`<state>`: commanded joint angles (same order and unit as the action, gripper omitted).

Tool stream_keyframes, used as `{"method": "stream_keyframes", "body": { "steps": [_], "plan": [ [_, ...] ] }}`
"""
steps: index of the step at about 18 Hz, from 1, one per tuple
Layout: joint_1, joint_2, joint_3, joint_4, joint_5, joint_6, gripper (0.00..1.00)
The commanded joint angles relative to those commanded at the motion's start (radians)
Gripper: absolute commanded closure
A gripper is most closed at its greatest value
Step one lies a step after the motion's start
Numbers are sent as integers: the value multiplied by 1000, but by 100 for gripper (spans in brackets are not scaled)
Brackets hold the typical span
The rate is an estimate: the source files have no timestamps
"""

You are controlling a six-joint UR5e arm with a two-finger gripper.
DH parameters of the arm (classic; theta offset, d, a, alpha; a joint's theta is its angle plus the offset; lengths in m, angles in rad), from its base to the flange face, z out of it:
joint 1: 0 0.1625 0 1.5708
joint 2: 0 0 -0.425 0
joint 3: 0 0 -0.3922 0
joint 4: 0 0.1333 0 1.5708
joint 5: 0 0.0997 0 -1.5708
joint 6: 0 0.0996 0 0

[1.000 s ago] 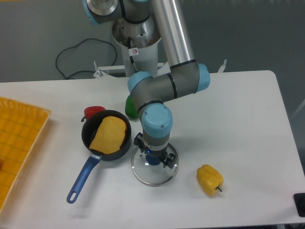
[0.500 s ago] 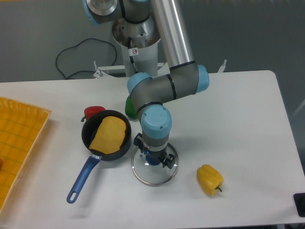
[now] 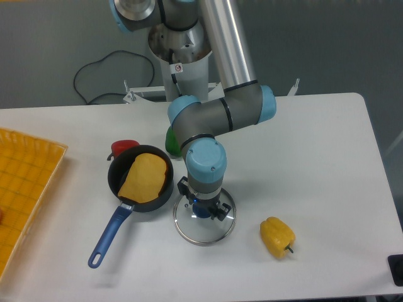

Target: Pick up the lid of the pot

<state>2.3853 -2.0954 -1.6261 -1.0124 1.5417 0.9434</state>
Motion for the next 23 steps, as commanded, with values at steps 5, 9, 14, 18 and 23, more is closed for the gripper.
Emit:
{"method": "stream_keyframes", "body": {
  "steps": [5,9,14,18,23],
  "plan": [
    [0,8,26,-12,3,2,56],
    [2,14,96,-125,6,5,56],
    [2,80,117,-218,28,195,56],
    [-3,130,106,-230,28,253,59],
    [-54,198,104,-264,26,253,59]
  ]
}}
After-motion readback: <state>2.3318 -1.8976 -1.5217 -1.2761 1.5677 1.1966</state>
